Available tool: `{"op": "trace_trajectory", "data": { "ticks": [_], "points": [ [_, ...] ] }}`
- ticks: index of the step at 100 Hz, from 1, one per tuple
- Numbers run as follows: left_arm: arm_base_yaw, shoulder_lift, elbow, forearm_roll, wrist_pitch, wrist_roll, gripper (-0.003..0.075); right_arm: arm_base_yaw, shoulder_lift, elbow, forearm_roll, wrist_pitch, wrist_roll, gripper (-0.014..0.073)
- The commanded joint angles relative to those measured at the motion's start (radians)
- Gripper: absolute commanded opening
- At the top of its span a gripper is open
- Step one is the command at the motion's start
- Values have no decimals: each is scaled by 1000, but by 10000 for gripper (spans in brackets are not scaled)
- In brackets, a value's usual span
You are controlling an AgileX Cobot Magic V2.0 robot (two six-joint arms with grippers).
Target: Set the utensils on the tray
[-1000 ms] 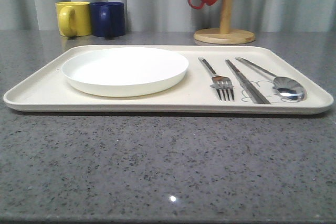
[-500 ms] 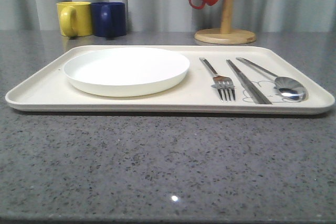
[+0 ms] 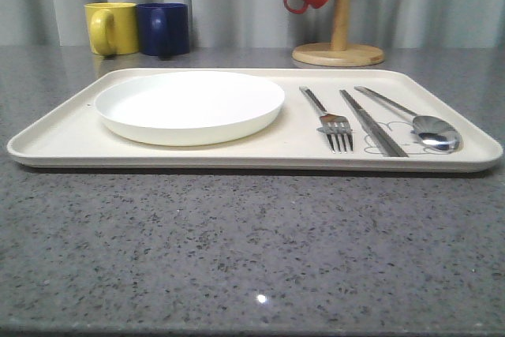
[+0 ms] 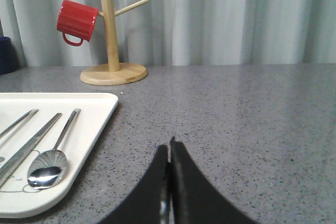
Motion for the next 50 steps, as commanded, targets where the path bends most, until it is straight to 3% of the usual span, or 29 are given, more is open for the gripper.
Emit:
{"op": "trace_trajectory", "data": {
  "ticks": [1,50],
  "points": [
    [2,-36,19,4,-91,-12,-18,-4,-21,-19,-2,-89,-3,-68],
    [2,-62,177,8,-285,-17,-18,-4,-21,-19,-2,-89,-3,-68]
  ]
}}
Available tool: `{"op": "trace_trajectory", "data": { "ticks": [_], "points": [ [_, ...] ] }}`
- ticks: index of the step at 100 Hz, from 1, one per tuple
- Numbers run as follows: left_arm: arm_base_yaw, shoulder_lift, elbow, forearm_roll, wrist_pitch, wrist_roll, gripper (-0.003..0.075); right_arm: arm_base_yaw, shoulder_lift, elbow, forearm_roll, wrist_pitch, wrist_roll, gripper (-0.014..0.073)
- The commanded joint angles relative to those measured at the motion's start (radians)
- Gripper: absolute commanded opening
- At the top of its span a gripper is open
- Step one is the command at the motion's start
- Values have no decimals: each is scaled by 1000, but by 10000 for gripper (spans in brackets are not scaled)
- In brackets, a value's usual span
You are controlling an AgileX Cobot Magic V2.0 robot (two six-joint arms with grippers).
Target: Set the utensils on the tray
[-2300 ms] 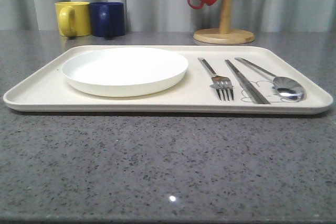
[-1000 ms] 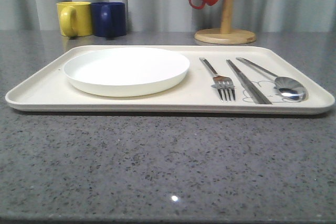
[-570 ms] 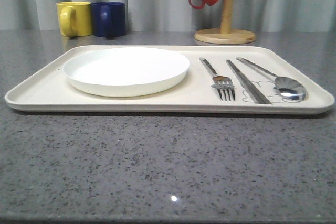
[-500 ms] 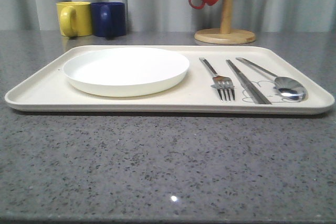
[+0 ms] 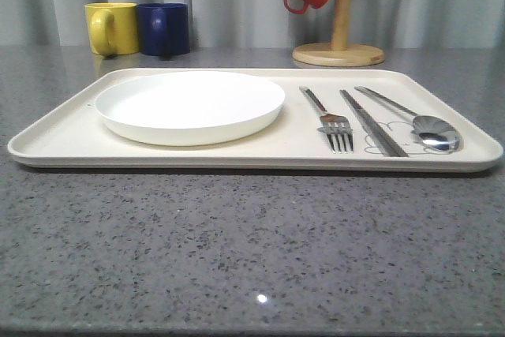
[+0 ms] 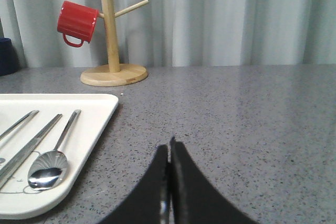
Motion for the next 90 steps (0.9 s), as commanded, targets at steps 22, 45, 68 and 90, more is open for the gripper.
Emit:
{"op": "trace_trajectory", "data": {
  "ticks": [22,45,68,90],
  "points": [
    [2,-33,43,0,-150,-9,-18,-4,-21,-19,-2,-89,-3,-68],
    [2,-33,43,0,-150,-9,-18,-4,-21,-19,-2,-89,-3,-68],
    [2,-33,43,0,-150,-9,-18,-4,-21,-19,-2,-89,-3,-68],
    [2,-33,43,0,-150,-9,-18,-4,-21,-19,-2,-89,-3,-68]
  ]
}}
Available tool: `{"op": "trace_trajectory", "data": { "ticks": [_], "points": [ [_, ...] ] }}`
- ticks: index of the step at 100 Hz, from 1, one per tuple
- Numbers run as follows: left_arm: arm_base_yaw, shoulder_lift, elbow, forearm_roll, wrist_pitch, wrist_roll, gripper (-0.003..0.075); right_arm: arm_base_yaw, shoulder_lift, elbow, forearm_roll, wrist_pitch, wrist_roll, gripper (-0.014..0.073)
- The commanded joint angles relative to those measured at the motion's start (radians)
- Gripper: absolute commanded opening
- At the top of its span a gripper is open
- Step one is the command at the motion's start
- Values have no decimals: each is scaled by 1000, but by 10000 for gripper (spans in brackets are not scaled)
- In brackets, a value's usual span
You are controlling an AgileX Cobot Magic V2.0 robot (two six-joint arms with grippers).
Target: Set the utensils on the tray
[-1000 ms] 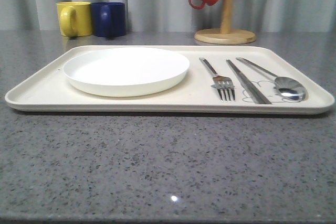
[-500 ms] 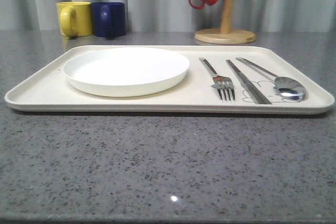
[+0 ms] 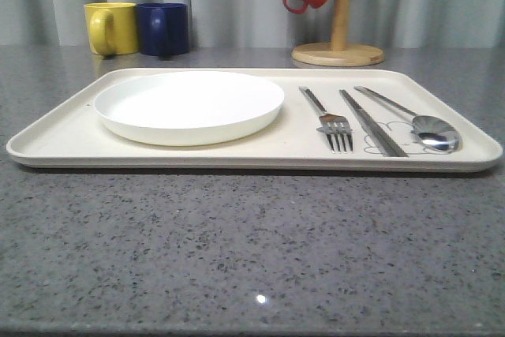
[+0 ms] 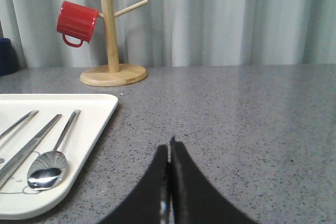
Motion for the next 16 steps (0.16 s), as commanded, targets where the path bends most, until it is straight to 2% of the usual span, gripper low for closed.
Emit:
{"op": "trace_trajectory", "data": {
  "ticks": [1,16],
  "points": [
    [2,-33,43,0,-84,-9,-18,-4,-21,-19,-2,-89,-3,-68],
    [2,-33,43,0,-84,-9,-18,-4,-21,-19,-2,-89,-3,-68]
  ]
}}
